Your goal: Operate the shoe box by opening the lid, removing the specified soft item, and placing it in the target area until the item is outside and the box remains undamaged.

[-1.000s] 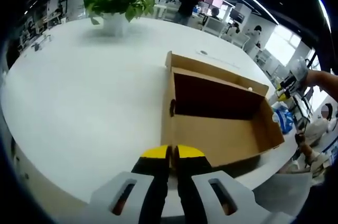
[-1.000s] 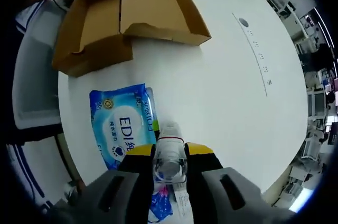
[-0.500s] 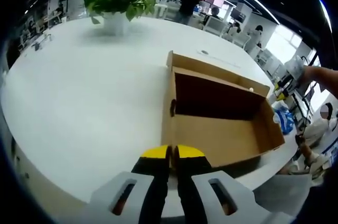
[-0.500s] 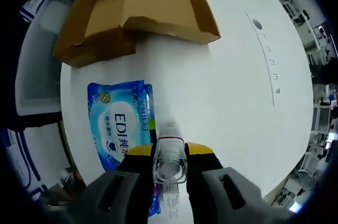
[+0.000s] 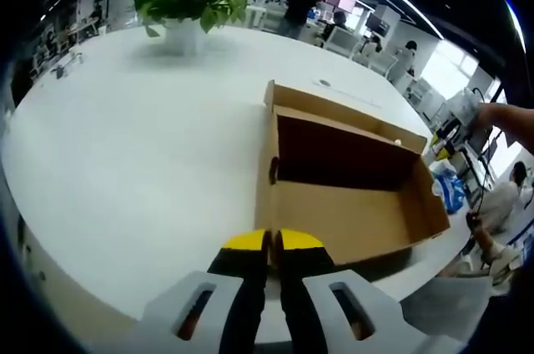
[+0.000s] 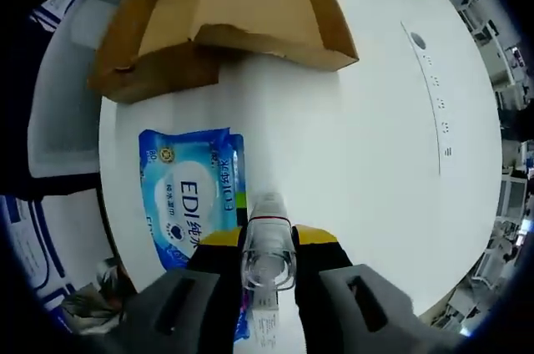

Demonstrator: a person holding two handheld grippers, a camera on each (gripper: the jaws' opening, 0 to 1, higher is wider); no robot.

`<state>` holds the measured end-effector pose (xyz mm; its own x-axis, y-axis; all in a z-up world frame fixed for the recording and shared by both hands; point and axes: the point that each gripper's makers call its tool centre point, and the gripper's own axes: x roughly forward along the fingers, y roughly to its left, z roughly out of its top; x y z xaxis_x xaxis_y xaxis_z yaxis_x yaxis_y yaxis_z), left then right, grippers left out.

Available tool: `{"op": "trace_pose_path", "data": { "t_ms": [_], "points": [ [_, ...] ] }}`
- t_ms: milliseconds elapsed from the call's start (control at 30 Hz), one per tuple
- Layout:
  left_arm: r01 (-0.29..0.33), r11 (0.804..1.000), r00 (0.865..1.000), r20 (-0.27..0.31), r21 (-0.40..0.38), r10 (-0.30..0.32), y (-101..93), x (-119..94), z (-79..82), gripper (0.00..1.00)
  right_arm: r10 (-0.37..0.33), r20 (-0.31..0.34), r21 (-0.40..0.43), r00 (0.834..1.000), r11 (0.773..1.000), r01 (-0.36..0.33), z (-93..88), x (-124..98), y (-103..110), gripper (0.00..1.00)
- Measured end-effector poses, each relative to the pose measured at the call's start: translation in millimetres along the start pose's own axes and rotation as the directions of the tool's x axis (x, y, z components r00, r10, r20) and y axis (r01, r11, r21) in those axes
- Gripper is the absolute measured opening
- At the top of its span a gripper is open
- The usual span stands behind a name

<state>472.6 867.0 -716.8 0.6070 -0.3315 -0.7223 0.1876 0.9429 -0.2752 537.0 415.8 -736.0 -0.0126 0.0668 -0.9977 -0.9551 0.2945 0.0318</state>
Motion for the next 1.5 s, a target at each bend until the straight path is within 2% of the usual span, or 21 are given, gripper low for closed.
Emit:
{"op": "trace_pose_path", "data": {
  "t_ms": [233, 667, 1100, 1500],
  "points": [
    [0.000, 1.000, 1.000, -0.003, 0.005, 0.000, 0.5, 0.2, 0.0, 0.01, 0.021, -0.025, -0.014, 0.999, 1.000, -0.022, -0.8, -0.7, 0.2, 0.20],
    [0.000, 1.000, 1.000, 0.000, 0.004, 0.000, 3.4, 1.9, -0.2, 0.01, 0.029, -0.030, -0.029, 0.999, 0.999, -0.030, 2.5, -0.2, -3.9, 0.20],
    [-0.001, 1.000, 1.000, 0.001, -0.001, 0.001, 4.5, 3.1, -0.6, 0.01, 0.037, -0.019, -0.025, 0.999, 0.999, -0.038, 1.8, 1.7, -6.1, 0.21],
    [0.000, 1.000, 1.000, 0.004, 0.000, 0.000, 3.7, 2.5, -1.0, 0.01, 0.027, 0.006, -0.012, 1.000, 1.000, -0.027, 4.7, -5.8, -2.2, 0.23]
  ]
}}
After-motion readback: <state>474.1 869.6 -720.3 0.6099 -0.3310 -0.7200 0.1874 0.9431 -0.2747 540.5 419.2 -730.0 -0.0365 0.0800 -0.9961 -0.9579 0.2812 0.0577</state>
